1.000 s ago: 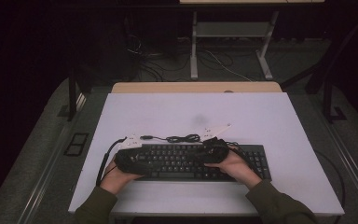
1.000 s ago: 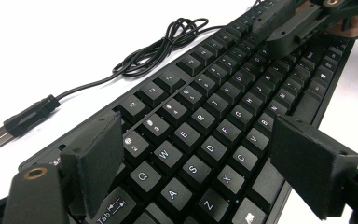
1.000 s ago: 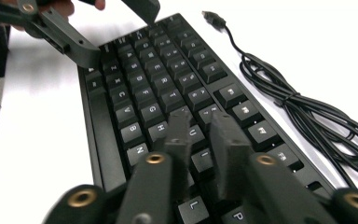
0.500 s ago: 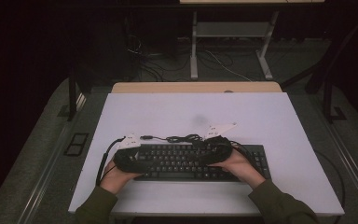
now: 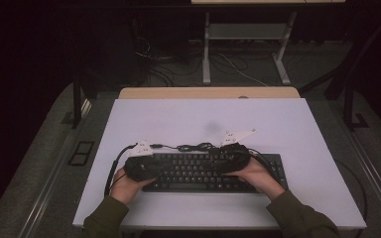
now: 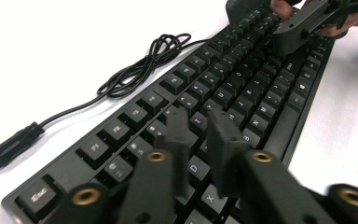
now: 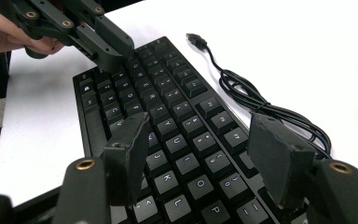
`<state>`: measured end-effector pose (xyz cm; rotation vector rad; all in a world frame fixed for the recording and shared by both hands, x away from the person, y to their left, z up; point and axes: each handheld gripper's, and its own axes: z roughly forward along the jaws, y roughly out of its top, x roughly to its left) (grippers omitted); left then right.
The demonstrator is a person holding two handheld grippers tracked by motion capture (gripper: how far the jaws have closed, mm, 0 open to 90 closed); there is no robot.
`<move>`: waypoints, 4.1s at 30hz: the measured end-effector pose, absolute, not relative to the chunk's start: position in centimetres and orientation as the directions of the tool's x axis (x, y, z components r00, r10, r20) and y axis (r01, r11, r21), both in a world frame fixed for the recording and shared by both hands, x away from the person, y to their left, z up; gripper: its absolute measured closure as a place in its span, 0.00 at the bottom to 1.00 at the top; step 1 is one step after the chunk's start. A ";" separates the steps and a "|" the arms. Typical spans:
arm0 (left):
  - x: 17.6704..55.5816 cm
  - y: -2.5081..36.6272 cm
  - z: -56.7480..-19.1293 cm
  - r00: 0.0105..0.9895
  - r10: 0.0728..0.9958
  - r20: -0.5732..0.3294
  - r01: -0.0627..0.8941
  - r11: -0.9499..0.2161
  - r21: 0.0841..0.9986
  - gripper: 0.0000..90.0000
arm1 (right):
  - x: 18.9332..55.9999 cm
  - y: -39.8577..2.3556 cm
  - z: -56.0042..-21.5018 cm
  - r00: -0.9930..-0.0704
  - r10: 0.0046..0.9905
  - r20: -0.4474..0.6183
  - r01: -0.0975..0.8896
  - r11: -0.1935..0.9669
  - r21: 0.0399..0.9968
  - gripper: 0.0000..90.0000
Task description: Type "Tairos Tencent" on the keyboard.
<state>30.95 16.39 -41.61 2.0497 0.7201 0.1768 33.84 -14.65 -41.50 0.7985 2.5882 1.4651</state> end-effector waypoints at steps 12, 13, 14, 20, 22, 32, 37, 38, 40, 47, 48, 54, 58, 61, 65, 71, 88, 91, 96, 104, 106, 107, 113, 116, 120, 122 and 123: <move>31.9 14.9 -41.7 0.833 0.534 -0.143 0.413 -0.428 0.804 0.99 | 33.9 -14.7 -41.5 -0.863 0.466 0.193 0.406 0.414 0.815 0.42; 32.0 14.8 -41.7 0.833 0.534 -0.145 0.416 -0.431 0.801 0.99 | 33.9 -14.7 -41.5 -0.863 0.467 0.193 0.406 0.414 0.815 0.42; 32.0 14.7 -41.8 0.834 0.533 -0.145 0.415 -0.432 0.801 0.99 | 33.9 -14.7 -41.5 -0.863 0.467 0.193 0.406 0.413 0.815 0.42; 32.5 14.1 -42.3 0.838 0.528 -0.138 0.417 -0.455 0.787 0.99 | 33.9 -14.7 -41.5 -0.863 0.468 0.192 0.406 0.414 0.815 0.42; 32.6 13.9 -42.5 0.838 0.529 -0.137 0.417 -0.457 0.785 0.99 | 33.9 -14.7 -41.5 -0.863 0.468 0.191 0.405 0.415 0.815 0.42; 32.8 13.5 -43.2 0.834 0.538 -0.122 0.423 -0.482 0.767 0.99 | 33.9 -14.7 -41.5 -0.862 0.470 0.188 0.404 0.415 0.815 0.42; 32.8 13.5 -43.3 0.832 0.542 -0.119 0.425 -0.486 0.763 0.99 | 33.9 -14.7 -41.4 -0.863 0.470 0.186 0.404 0.419 0.813 0.42; 32.8 13.6 -43.3 0.835 0.539 -0.113 0.423 -0.495 0.759 0.99 | 33.9 -14.7 -41.4 -0.862 0.471 0.186 0.404 0.419 0.813 0.42; 32.8 13.5 -43.4 0.832 0.542 -0.120 0.429 -0.489 0.760 0.99 | 33.9 -14.8 -41.4 -0.862 0.471 0.186 0.404 0.418 0.814 0.42; 32.8 13.5 -43.5 0.833 0.541 -0.120 0.427 -0.488 0.761 0.99 | 33.9 -14.8 -41.4 -0.863 0.470 0.183 0.401 0.419 0.815 0.42; 32.9 13.5 -43.5 0.833 0.540 -0.119 0.426 -0.489 0.761 0.99 | 33.9 -14.8 -41.4 -0.863 0.471 0.183 0.401 0.419 0.815 0.42; 32.9 13.4 -43.7 0.838 0.534 -0.115 0.425 -0.506 0.751 0.99 | 33.8 -14.7 -41.4 -0.864 0.470 0.182 0.400 0.419 0.815 0.42; 32.8 13.4 -43.5 0.837 0.535 -0.113 0.422 -0.501 0.755 0.99 | 33.9 -14.8 -41.4 -0.864 0.471 0.180 0.398 0.418 0.816 0.42; 32.8 13.6 -43.2 0.836 0.537 -0.114 0.420 -0.492 0.762 0.99 | 33.9 -14.8 -41.4 -0.863 0.472 0.182 0.400 0.417 0.816 0.42; 32.7 13.8 -42.9 0.835 0.537 -0.121 0.420 -0.478 0.771 0.99 | 33.9 -14.8 -41.4 -0.863 0.472 0.181 0.399 0.416 0.817 0.42; 32.6 13.9 -42.7 0.833 0.538 -0.132 0.424 -0.467 0.776 0.99 | 33.9 -14.8 -41.4 -0.862 0.473 0.183 0.401 0.415 0.817 0.42; 32.1 14.3 -42.2 0.822 0.552 -0.138 0.428 -0.441 0.789 0.68 | 33.9 -15.2 -41.2 -0.858 0.476 0.191 0.406 0.403 0.820 0.44; 32.1 14.5 -42.1 0.824 0.549 -0.140 0.427 -0.439 0.790 0.60 | 33.9 -15.3 -41.2 -0.857 0.477 0.193 0.408 0.402 0.819 0.44; 31.8 14.8 -42.1 0.821 0.554 -0.137 0.423 -0.429 0.798 0.44 | 33.9 -15.4 -41.1 -0.857 0.478 0.193 0.408 0.401 0.820 0.45; 31.6 15.5 -42.2 0.808 0.572 -0.139 0.431 -0.414 0.801 0.27 | 33.9 -15.6 -41.1 -0.858 0.476 0.194 0.408 0.402 0.820 0.51; 31.6 15.6 -42.2 0.805 0.576 -0.144 0.436 -0.409 0.801 0.24 | 33.9 -15.6 -41.1 -0.858 0.475 0.196 0.410 0.403 0.818 0.53; 31.6 15.7 -42.2 0.805 0.577 -0.141 0.435 -0.410 0.802 0.23 | 33.9 -15.7 -41.1 -0.857 0.475 0.198 0.411 0.401 0.819 0.54; 31.5 15.8 -42.3 0.801 0.581 -0.144 0.438 -0.406 0.802 0.19 | 33.8 -16.1 -41.1 -0.856 0.478 0.196 0.413 0.406 0.815 0.64; 31.5 15.8 -42.2 0.801 0.581 -0.143 0.437 -0.405 0.803 0.19 | 33.8 -16.3 -41.2 -0.856 0.478 0.198 0.416 0.407 0.813 0.72; 31.4 15.9 -42.2 0.801 0.582 -0.142 0.436 -0.405 0.803 0.19 | 33.8 -16.5 -41.3 -0.855 0.478 0.203 0.423 0.413 0.806 0.82; 31.4 15.9 -42.2 0.800 0.582 -0.143 0.436 -0.403 0.805 0.19 | 33.8 -16.6 -41.4 -0.856 0.476 0.200 0.422 0.421 0.803 0.86; 31.4 15.9 -42.2 0.800 0.582 -0.142 0.435 -0.403 0.805 0.19 | 33.8 -16.6 -41.5 -0.855 0.477 0.203 0.426 0.423 0.800 0.88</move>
